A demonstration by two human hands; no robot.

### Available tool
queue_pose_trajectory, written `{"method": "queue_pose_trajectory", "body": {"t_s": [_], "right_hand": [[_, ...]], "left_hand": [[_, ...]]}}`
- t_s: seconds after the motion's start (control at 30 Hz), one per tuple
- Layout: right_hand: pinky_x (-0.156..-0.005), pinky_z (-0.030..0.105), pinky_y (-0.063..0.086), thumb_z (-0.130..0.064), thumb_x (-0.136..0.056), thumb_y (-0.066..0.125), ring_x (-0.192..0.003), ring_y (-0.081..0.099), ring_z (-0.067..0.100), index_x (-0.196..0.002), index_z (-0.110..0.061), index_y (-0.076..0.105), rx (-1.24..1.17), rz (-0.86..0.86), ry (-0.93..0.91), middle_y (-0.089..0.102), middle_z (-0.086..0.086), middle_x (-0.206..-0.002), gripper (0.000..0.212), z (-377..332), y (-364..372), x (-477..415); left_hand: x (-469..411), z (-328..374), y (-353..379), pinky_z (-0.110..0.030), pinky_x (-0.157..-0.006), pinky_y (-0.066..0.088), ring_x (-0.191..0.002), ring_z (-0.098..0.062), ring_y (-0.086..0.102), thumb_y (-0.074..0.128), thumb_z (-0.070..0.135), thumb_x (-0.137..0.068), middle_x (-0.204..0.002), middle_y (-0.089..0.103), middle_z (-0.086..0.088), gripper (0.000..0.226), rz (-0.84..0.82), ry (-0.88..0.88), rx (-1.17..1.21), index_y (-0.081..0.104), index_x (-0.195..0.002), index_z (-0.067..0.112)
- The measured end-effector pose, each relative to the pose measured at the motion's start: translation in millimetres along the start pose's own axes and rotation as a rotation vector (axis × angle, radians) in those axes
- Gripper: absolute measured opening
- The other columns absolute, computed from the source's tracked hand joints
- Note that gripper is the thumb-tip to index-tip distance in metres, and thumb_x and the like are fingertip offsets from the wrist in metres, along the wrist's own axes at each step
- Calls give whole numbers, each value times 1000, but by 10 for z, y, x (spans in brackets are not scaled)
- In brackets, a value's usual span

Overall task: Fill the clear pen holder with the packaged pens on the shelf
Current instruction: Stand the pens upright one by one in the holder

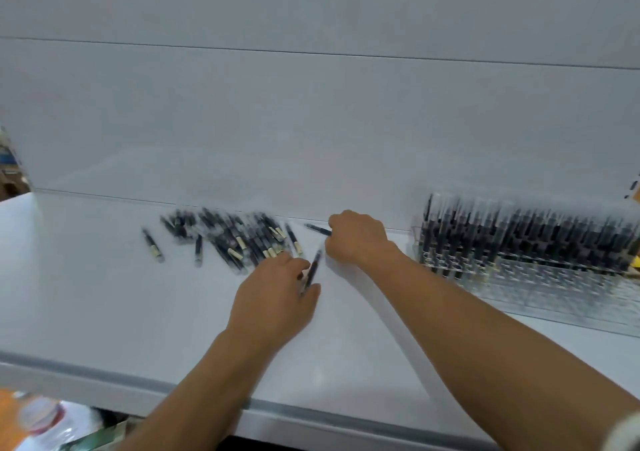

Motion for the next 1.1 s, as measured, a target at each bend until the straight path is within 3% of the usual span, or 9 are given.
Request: {"method": "queue_pose_trajectory", "body": {"t_s": [0.1, 0.17, 0.23, 0.43, 0.57, 0.67, 0.87, 1.0, 1.1], "right_hand": [[-74, 31, 38, -19, -92, 50, -92, 58, 26, -106, -12, 59, 48, 3, 35, 59, 6, -108, 18, 61, 107, -83], [-69, 30, 38, -10, -87, 50, -74, 52, 21, -84, -13, 55, 68, 6, 60, 58, 4, -93, 6, 123, 120, -120], [-64, 29, 37, -6, -83, 51, -61, 45, 16, -69, -14, 45, 49, -2, 76, 52, 0, -75, 18, 161, 129, -141], [-50, 25, 32, -16, -82, 57, -52, 40, 17, -59, -13, 43, -295, -25, 131, 45, 2, -59, 27, 259, 120, -119], [-63, 31, 47, -17, -88, 57, -68, 55, 15, -79, -7, 66, -893, 72, 176, 68, 6, -80, 16, 348, 3, 127], [-61, 18, 39, -18, -94, 57, -64, 52, 1, -101, -18, 68, -1291, 87, 162, 66, -7, -86, 13, 318, 13, 327], [-56, 16, 39, -20, -95, 61, -62, 51, 1, -106, -20, 69, -1515, 141, 193, 67, -6, -87, 14, 377, 237, 511], [-57, 19, 40, -25, -94, 62, -65, 52, 4, -104, -23, 68, -1526, 77, 164, 69, -5, -92, 12, 334, 331, 517], [-60, 20, 41, -26, -95, 61, -66, 53, 3, -105, -23, 68, -1505, 51, 160, 69, -3, -96, 13, 327, 356, 503]], "left_hand": [[-10, -29, -28, -23, -79, 43, -99, -11, 54, 53, 37, -91, -102, 59, 10, 26, 40, -6, 16, 65, -110, 24], [-6, -55, -34, -23, -81, 43, -100, -10, 54, 51, 35, -92, -104, 59, 11, 25, 53, -32, 25, 64, -110, 24], [-8, -88, -21, -25, -83, 46, -102, -11, 54, 49, 33, -92, -106, 59, 10, 24, 45, -59, 16, 63, -109, 24], [-84, -27, -78, -33, -75, 51, -86, -18, 59, 46, 20, -90, -92, 61, 4, 16, -40, -75, -128, 62, -86, 17], [-251, -19, -33, -33, -76, 51, -95, -27, 63, 52, 12, -84, -97, 66, -4, 20, -270, -85, -295, 66, -98, 11], [-333, 22, -16, -29, -61, 41, -78, -25, 61, 53, 10, -79, -64, 46, -2, 13, -401, -85, -373, 47, -67, 12], [-491, -97, -171, -25, -61, 46, -76, -15, 59, 62, 23, -80, -88, 65, 0, 14, -451, -175, -315, 66, -93, 18], [-702, -219, -275, -25, -55, 45, -66, -15, 59, 56, 23, -87, -87, 68, -5, 11, -409, -300, -138, 59, -93, 13], [-939, -360, -177, -32, -63, 53, -65, -22, 63, 42, 11, -92, -80, 67, -11, 16, -351, -409, 26, 56, -86, 6]]}}
Point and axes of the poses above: each hand's wrist, its own x-axis away from the middle knuckle, its own y-axis out of the palm, z = x × y, the point moved 9 cm from there along -x, towards the middle knuckle
